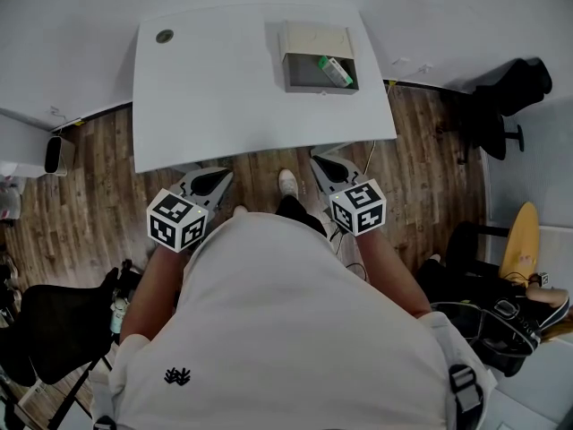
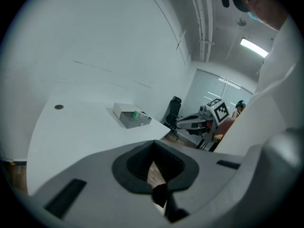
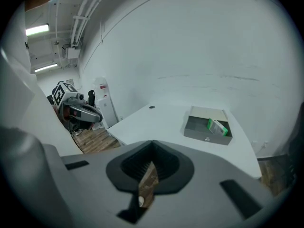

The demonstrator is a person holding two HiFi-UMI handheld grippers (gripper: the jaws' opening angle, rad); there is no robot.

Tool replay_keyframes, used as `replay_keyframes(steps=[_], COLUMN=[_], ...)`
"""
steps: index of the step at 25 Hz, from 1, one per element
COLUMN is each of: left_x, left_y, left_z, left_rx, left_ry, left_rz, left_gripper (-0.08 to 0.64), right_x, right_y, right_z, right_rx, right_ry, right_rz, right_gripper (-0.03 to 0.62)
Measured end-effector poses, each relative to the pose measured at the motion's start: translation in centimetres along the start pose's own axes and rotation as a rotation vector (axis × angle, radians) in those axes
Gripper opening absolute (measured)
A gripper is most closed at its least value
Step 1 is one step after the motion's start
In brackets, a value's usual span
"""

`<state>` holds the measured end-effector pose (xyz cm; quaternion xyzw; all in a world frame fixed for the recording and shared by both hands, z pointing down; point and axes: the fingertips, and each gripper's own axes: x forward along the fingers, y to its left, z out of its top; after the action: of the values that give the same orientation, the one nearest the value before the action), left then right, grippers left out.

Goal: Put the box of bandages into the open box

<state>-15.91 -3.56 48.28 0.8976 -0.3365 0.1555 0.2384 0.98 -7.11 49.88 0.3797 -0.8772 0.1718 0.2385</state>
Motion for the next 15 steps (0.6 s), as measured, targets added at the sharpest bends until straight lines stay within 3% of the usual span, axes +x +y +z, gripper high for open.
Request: replay_keyframes(steps=[15], left_x=[0.3], left_y=[-0.62], left_z=[-0.8], left_rx=[-0.015], left_ry=[0.027], left_rz=[-0.015], left_gripper=[0.006], right_x=[-0.32], right_y=[0.39], right_z=[-0.7], right_rx=[0.005], right_ry=[0.006], right_rz=[0.002], right_gripper=[0.006])
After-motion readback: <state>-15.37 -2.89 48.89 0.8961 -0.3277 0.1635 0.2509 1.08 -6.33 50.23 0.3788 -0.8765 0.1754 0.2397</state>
